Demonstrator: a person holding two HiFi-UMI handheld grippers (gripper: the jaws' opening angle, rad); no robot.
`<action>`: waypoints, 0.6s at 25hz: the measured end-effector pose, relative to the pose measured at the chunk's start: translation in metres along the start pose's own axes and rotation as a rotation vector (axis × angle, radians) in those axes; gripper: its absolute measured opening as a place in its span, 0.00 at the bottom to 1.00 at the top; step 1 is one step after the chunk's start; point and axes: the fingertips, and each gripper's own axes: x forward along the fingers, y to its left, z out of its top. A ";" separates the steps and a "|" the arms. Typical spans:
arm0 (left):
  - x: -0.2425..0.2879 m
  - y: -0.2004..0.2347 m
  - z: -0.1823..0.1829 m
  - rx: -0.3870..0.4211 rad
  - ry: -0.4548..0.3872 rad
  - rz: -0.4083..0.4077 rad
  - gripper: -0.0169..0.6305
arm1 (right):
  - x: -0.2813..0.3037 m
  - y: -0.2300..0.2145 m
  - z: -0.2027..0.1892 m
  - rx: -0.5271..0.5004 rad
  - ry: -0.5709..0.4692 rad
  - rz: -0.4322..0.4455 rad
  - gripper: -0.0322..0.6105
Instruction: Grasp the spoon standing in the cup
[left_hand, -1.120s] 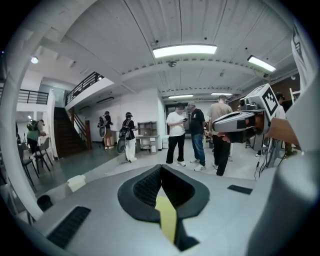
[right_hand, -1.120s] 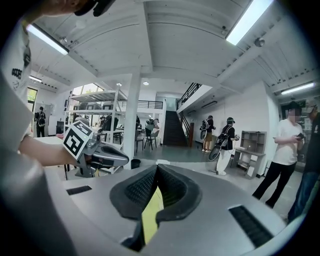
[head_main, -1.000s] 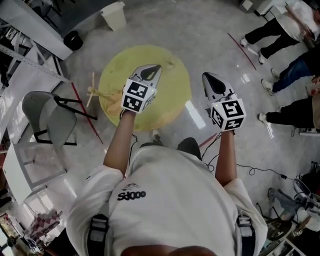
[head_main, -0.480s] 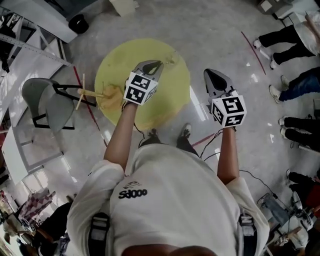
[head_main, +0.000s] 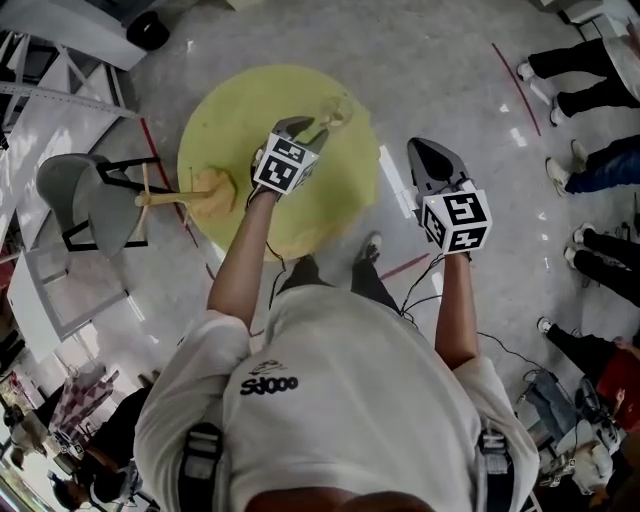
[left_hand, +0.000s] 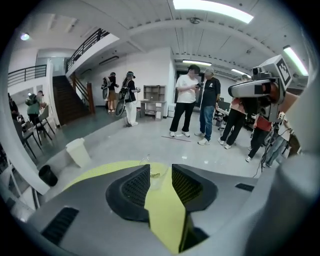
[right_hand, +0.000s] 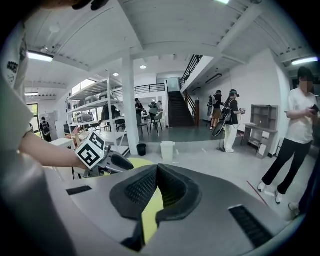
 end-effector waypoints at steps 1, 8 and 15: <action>0.006 0.001 -0.005 -0.007 0.015 -0.005 0.26 | 0.003 -0.001 -0.004 0.007 0.008 -0.002 0.08; 0.045 0.007 -0.032 -0.042 0.069 -0.018 0.25 | 0.010 -0.007 -0.028 0.025 0.052 -0.006 0.08; 0.058 0.010 -0.035 -0.077 0.061 0.001 0.20 | 0.001 -0.010 -0.035 0.027 0.075 -0.023 0.08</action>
